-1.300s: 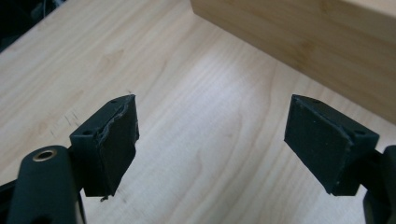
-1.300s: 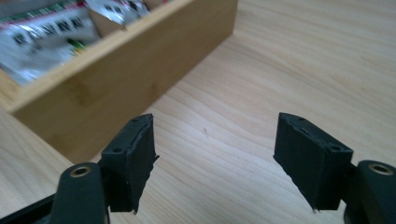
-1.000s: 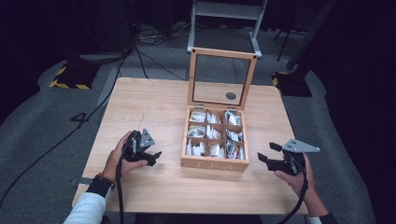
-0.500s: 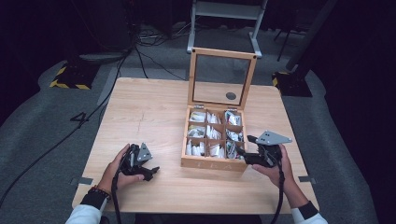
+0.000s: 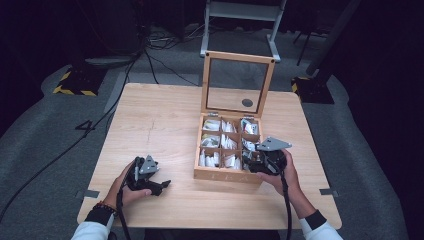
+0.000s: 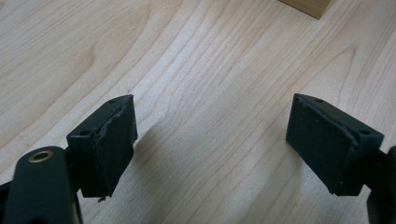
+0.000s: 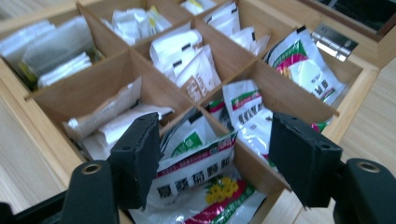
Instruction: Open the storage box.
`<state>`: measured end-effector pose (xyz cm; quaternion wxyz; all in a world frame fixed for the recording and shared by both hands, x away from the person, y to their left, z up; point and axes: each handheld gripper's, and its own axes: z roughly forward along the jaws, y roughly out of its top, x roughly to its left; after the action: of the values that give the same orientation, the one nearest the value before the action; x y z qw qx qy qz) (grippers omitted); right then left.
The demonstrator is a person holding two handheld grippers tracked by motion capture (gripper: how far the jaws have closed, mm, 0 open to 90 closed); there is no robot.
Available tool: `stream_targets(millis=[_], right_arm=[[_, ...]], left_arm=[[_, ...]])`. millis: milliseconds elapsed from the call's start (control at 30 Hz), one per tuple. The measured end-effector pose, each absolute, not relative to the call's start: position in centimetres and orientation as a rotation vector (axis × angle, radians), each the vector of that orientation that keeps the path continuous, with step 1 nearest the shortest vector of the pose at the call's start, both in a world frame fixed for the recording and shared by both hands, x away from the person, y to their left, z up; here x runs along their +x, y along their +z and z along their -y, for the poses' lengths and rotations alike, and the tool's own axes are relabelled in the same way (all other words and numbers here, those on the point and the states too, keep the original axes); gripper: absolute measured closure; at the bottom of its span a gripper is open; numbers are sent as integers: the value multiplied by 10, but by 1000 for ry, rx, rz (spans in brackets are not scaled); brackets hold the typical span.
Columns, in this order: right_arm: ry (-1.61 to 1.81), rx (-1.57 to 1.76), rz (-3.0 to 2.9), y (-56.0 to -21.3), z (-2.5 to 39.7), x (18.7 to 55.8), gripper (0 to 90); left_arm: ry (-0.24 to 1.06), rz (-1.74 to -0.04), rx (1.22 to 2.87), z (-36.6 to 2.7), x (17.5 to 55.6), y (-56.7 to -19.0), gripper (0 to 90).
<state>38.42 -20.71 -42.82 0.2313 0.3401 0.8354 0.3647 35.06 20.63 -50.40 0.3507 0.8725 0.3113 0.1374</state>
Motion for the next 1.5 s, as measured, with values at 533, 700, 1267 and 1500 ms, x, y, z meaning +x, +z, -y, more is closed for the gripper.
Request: stream_targets(millis=[533, 700, 1267, 1500], right_arm=[[1039, 962, -2270, -428, 225, 363, 356], [1093, 976, -2277, -426, 231, 360, 338], [1097, 937, -2272, -439, 217, 374, 674], [1116, 954, -2254, -440, 222, 378, 878]], left_arm=[[322, -803, 2262, -206, 351, -504, 168], [312, -803, 2262, -206, 351, -504, 168], [300, -792, 2266, -204, 351, -504, 160], [297, -784, 2269, -204, 352, -504, 157]])
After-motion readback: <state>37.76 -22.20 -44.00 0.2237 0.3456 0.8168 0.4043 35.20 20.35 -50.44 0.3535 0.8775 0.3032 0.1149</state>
